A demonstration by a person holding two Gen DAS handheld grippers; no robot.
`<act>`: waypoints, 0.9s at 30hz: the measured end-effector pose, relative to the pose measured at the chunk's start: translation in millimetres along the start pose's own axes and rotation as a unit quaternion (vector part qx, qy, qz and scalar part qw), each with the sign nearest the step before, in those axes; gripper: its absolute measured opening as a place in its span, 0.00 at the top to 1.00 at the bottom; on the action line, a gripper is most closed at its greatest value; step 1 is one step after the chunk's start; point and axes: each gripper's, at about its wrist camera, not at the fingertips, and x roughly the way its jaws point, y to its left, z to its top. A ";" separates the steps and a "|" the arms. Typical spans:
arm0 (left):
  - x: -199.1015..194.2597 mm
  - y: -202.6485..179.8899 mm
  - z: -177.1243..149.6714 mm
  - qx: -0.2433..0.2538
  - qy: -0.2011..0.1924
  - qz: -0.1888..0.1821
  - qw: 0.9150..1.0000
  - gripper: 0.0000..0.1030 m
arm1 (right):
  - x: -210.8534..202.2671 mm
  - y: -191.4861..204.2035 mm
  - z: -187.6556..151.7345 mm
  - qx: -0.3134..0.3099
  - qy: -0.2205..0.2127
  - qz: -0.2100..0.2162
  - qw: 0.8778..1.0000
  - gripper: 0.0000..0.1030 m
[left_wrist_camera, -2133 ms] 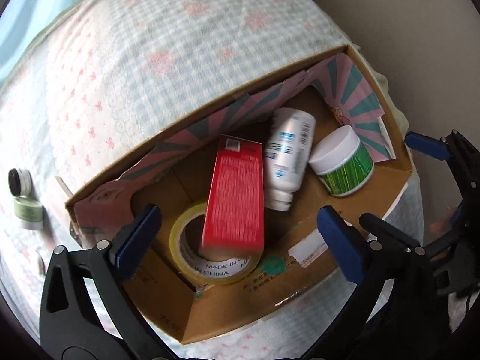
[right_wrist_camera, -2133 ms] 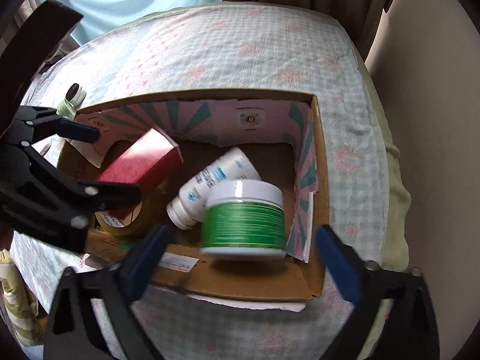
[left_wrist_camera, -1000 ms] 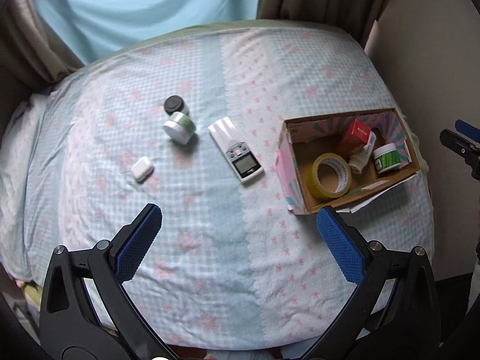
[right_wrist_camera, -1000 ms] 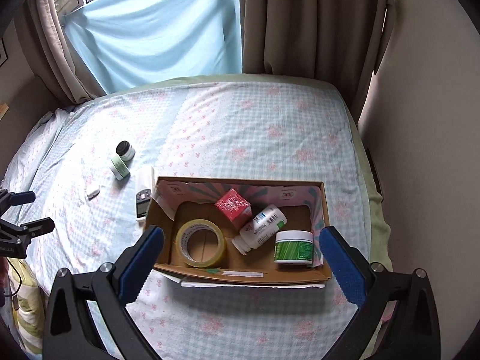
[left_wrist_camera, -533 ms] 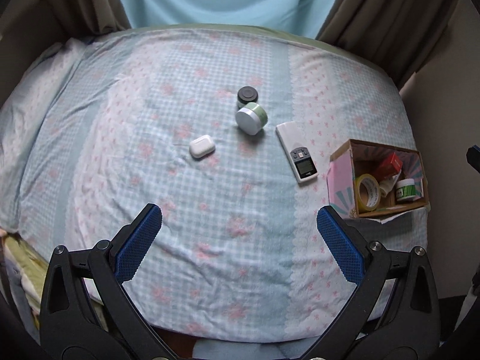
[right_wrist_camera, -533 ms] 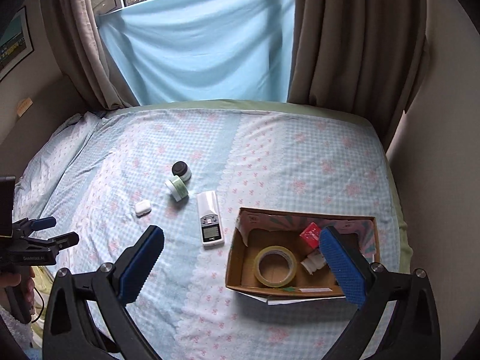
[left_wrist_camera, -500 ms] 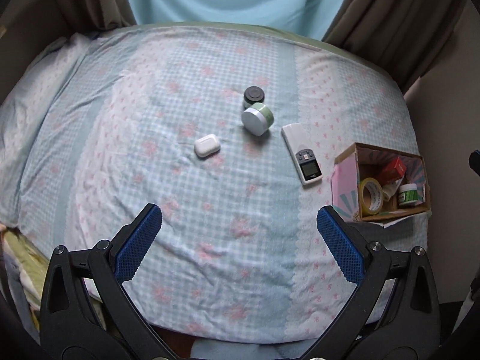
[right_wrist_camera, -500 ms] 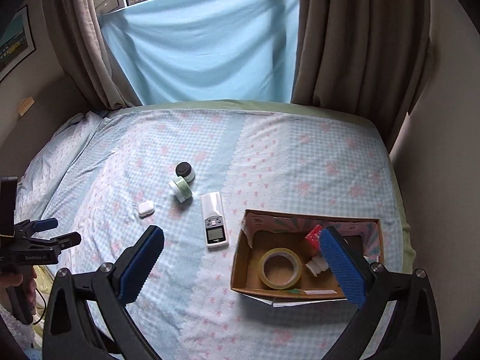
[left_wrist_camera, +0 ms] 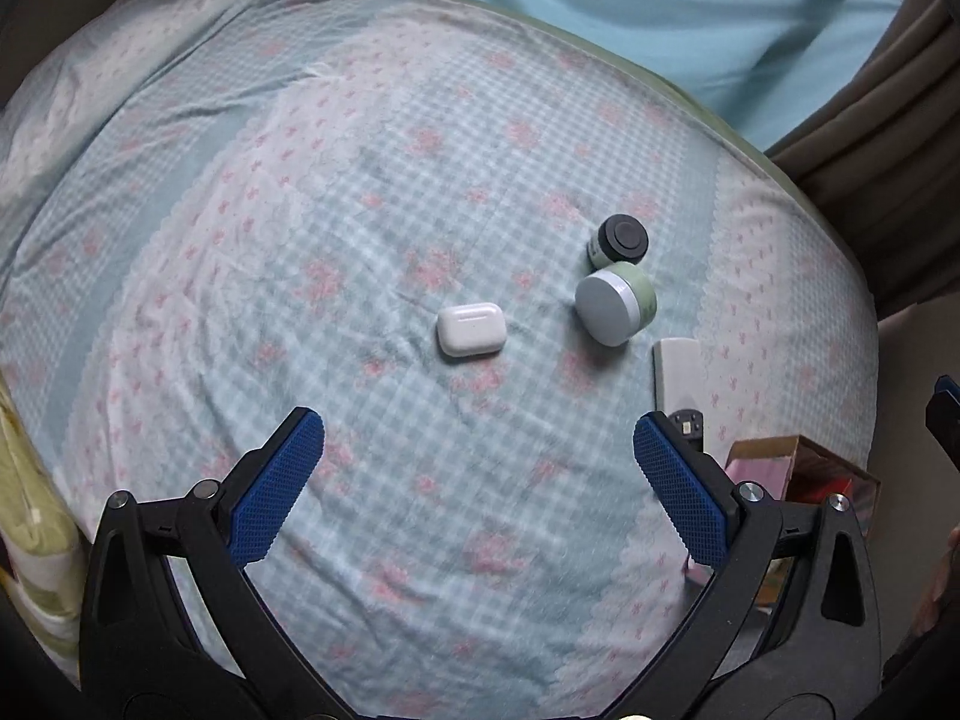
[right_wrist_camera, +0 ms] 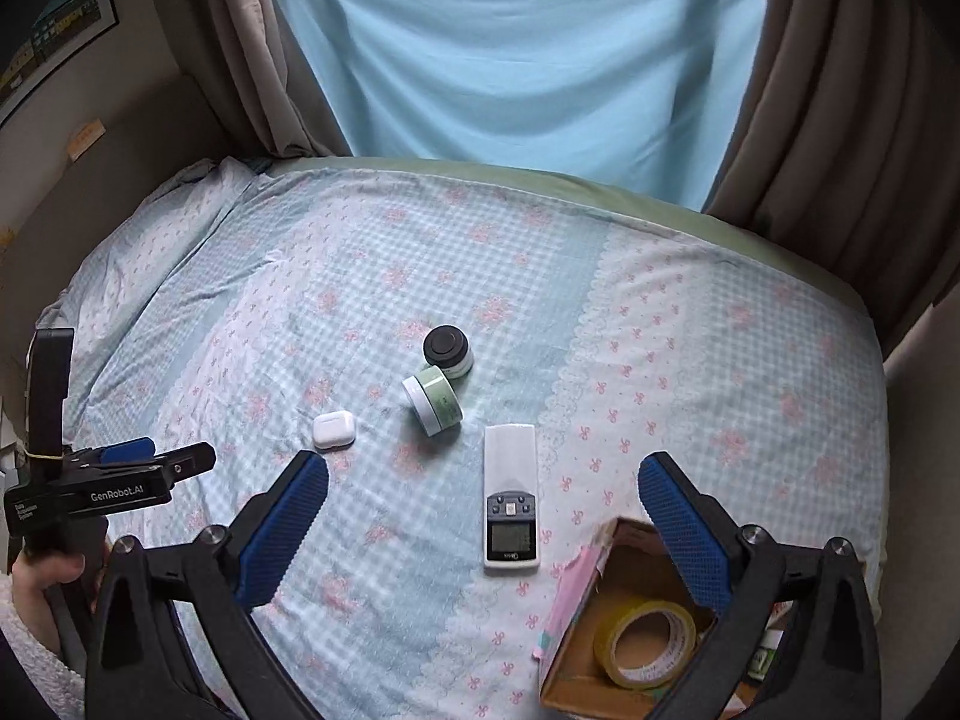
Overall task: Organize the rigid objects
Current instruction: 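Lift both tools out of the box and move toward the white earbud case, then grasp the white earbud case with the left tool while the right tool grasps the green-and-white jar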
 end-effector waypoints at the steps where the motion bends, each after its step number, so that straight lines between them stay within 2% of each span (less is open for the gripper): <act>1: 12.4 0.0 2.9 -0.010 -0.003 0.003 1.000 0.00 | 13.3 1.5 4.4 -0.009 -0.001 0.007 1.000 0.00; 8: 109.1 -2.6 5.7 -0.058 -0.026 0.034 0.997 0.07 | 111.1 10.9 19.1 -0.077 -0.018 0.052 0.995 0.01; 11: 142.7 -1.5 -1.0 -0.065 -0.042 0.050 0.996 0.12 | 152.0 11.9 18.4 -0.088 -0.013 0.071 0.994 0.05; 14: 168.3 -1.9 -7.1 -0.061 -0.061 0.065 0.994 0.13 | 187.9 12.5 11.7 -0.091 -0.007 0.086 0.992 0.08; 16: 181.3 -5.0 -10.6 -0.051 -0.070 0.072 0.994 0.13 | 209.4 15.4 5.7 -0.099 -0.001 0.088 0.991 0.08; 21: 199.9 -7.6 -8.7 -0.044 -0.089 0.081 0.992 0.15 | 252.3 21.1 -6.9 -0.116 0.016 0.101 0.988 0.21; 22: 201.6 -7.2 -7.8 -0.045 -0.093 0.080 0.992 0.17 | 258.3 21.6 -8.0 -0.119 0.019 0.104 0.987 0.25; 24: 205.1 -6.7 -6.4 -0.046 -0.094 0.077 0.992 0.25 | 268.1 24.6 -9.2 -0.126 0.023 0.104 0.986 0.27; 27: 207.6 -8.1 -8.3 -0.040 -0.098 0.082 0.991 0.27 | 272.7 28.3 -9.4 -0.135 0.020 0.107 0.985 0.27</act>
